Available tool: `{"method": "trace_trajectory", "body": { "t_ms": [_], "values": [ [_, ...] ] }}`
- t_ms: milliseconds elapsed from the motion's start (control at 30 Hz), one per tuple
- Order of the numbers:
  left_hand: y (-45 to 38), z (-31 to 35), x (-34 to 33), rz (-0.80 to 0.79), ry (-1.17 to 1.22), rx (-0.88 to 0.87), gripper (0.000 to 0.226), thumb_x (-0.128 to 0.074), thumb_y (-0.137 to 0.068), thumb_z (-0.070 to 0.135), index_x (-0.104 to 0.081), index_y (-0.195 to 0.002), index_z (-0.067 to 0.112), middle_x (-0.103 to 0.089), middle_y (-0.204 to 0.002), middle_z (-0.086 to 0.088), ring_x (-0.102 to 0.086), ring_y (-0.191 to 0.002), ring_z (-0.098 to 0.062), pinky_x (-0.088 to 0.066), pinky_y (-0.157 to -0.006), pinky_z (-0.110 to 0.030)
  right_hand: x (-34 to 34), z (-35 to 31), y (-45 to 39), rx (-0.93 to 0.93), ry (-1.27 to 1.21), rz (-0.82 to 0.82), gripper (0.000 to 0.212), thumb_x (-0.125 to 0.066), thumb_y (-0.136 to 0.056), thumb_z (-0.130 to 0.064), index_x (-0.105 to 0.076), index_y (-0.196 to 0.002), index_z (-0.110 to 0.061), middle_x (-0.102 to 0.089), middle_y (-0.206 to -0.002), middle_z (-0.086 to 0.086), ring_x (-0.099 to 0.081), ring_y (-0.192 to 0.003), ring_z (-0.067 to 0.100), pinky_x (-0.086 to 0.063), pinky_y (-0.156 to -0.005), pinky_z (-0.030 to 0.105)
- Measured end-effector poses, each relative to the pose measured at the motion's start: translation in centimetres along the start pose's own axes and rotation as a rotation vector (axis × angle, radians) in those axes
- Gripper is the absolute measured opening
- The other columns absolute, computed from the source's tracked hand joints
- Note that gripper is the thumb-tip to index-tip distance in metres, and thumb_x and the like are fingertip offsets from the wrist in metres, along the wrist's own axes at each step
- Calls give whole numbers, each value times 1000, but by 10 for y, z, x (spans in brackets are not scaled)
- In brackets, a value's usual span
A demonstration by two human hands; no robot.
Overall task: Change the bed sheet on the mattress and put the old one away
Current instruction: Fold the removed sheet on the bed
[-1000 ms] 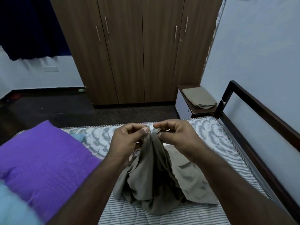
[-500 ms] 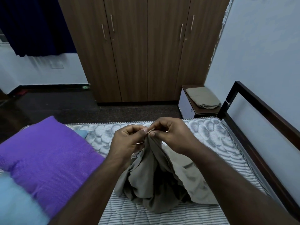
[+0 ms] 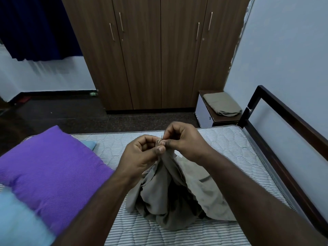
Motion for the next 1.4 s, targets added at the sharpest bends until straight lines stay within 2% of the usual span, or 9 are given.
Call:
{"method": "trace_trajectory", "body": {
  "t_ms": [133,300,400,567,900,1033,1167,1333,1400],
  "values": [
    [1,6,5,-61,5,-55,19,-79,-72,5,-77,-84,20,-72,-88,-9,-66,-84,-20,-51,-76,-34,0,17,1,-86,-213,-103,22,-79,-83,-10,-71,-101,-19,-72,-99,4,-65,-84,19,-53,-81,43],
    [6,5,19,-118,55,-58,16,-67,-77,1,-69,-82,16,-68,-84,-5,-65,-78,-14,-52,-73,-30,-10,35,1,-183,-157,-333,56,-67,-83,7,-65,-122,-32,-69,-124,-7,-61,-85,29,-51,-79,48],
    [8,1,30,-100,73,-47,13,-59,-77,3,-64,-82,13,-65,-82,-4,-64,-77,-13,-53,-73,-30,-22,37,-4,-195,-80,-382,63,-68,-82,10,-60,-128,-34,-67,-128,-7,-66,-87,24,-54,-87,54],
    [20,-6,52,-41,64,-32,11,-54,-77,3,-58,-85,10,-63,-85,-10,-61,-83,-22,-52,-76,-37,-50,39,-14,-187,14,-531,63,-69,-82,6,-61,-133,-30,-66,-129,-2,-69,-90,17,-57,-89,48],
    [69,-27,100,156,136,-3,12,-56,-76,5,-61,-82,15,-66,-94,-14,-62,-81,-22,-50,-72,-40,-103,48,-12,-151,32,-660,55,-73,-79,7,-66,-124,-25,-66,-118,0,-69,-88,25,-59,-82,43],
    [83,-32,120,289,224,-8,12,-57,-74,6,-62,-79,17,-61,-91,-16,-58,-75,-23,-53,-65,-36,-113,63,-7,-146,90,-592,35,-81,-76,-5,-66,-100,-25,-66,-102,2,-63,-78,11,-57,-74,37],
    [93,-36,130,330,250,2,12,-56,-72,6,-59,-80,14,-66,-86,-14,-61,-72,-22,-53,-63,-34,-126,77,2,-67,332,-619,11,-80,-82,-21,-70,-87,-23,-71,-86,-4,-64,-77,10,-52,-73,33],
    [105,-43,136,298,300,-12,13,-56,-69,4,-60,-75,15,-64,-75,-6,-61,-68,-19,-53,-63,-32,-125,69,5,-76,105,-572,4,-70,-89,-7,-68,-89,-9,-73,-85,9,-69,-77,19,-56,-74,40],
    [108,-47,139,294,328,-16,12,-60,-63,9,-59,-73,15,-62,-74,-7,-61,-68,-18,-52,-64,-32,-127,66,7,-91,101,-634,2,-68,-92,-8,-66,-92,-8,-70,-79,9,-64,-71,15,-53,-66,35]
  ]
}}
Point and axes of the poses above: each hand's wrist, its own y-axis away from the middle knuckle, its own x-axis out of the back of the hand, z = x × y, the point moved 5 cm from there along -y, towards the middle knuckle
